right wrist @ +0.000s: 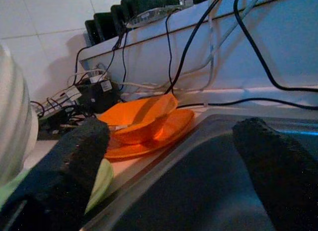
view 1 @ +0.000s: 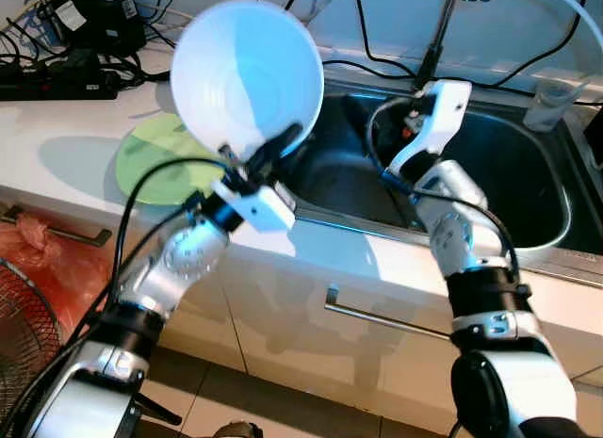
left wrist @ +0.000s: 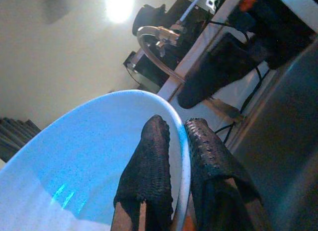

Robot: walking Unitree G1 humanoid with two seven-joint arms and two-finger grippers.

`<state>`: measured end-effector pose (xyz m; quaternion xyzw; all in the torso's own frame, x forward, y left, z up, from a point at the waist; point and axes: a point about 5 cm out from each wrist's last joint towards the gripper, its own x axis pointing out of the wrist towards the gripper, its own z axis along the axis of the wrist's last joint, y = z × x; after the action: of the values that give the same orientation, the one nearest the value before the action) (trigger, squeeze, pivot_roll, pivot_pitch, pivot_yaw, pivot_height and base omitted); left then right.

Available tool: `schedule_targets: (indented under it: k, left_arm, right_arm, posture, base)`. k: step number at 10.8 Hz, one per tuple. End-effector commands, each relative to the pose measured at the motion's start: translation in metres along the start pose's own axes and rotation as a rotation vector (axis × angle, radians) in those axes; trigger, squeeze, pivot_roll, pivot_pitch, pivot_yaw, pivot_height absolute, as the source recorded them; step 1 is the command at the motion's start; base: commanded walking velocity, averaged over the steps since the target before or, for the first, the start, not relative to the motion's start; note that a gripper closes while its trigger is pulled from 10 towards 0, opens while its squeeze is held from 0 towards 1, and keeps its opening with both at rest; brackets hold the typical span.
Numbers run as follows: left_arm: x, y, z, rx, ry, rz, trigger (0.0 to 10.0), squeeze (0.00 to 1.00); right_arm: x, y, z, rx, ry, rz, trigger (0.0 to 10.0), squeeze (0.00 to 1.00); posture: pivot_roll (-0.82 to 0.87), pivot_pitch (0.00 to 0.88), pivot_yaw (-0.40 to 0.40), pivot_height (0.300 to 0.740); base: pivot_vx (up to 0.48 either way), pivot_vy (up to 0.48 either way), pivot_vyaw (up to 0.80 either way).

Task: Kitchen organization

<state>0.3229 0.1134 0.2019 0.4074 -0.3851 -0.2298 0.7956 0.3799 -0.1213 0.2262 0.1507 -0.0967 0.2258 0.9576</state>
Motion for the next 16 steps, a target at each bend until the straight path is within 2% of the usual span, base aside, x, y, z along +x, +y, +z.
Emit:
schedule_targets:
  k: [1,2,4,5,6,9,12,14,16]
  left_arm:
    - [0.003,0.0,0.005,0.021,-0.038,0.013,0.0,0.0]
    - [0.003,-0.002,0.005,0.022,-0.033,0.012,0.0,0.0]
    - [0.005,-0.006,0.004,0.026,-0.022,0.026,0.0,0.0]
    - [0.007,-0.008,0.004,0.023,-0.02,0.028,0.0,0.0]
    - [0.011,-0.009,0.004,0.021,-0.021,0.038,0.0,0.0]
    - [0.014,-0.008,0.005,0.029,-0.023,0.053,0.0,0.0]
    - [0.018,-0.006,0.017,0.054,-0.08,0.073,0.0,0.0]
    - [0.02,-0.01,0.027,0.048,-0.12,0.083,0.0,0.0]
    - [0.021,-0.013,0.034,0.04,-0.147,0.086,0.0,0.0]
  right_arm:
    - [0.004,0.0,0.008,0.013,-0.029,0.004,10.0,1.0]
    - [0.005,0.003,0.012,0.046,-0.049,0.02,10.0,1.0]
    - [0.007,0.021,0.023,0.208,-0.113,0.142,10.0,1.0]
    - [0.006,0.033,0.026,0.237,-0.121,0.227,10.0,0.53]
    - [0.001,0.047,0.026,0.253,-0.112,0.344,10.0,0.0]
    - [-0.006,0.052,0.019,0.265,-0.065,0.413,10.0,0.0]
    - [-0.01,0.049,0.002,0.243,0.028,0.393,10.0,0.0]
    - [-0.004,0.047,-0.006,0.219,0.078,0.351,10.0,0.0]
    - [0.004,0.046,-0.006,0.204,0.083,0.335,10.0,0.0]
  posture:
    - [0.03,0.038,-0.012,0.74]
    - [0.04,0.039,-0.014,0.74]
    - [0.03,0.04,-0.016,0.74]
    - [0.02,0.038,-0.017,0.74]
    - [0.02,0.036,-0.018,0.74]
    - [0.02,0.038,-0.019,0.74]
    - [0.03,0.042,-0.02,0.74]
    - [0.03,0.045,-0.018,0.74]
    - [0.03,0.047,-0.018,0.74]
  base:
    - [0.0,0.0,0.0]
    - [0.0,0.0,0.0]
    - [0.0,0.0,0.0]
    - [0.0,0.0,0.0]
    - [0.0,0.0,0.0]
    - [0.0,0.0,0.0]
    - [0.0,0.0,0.0]
    - [0.0,0.0,0.0]
    - [0.0,0.0,0.0]
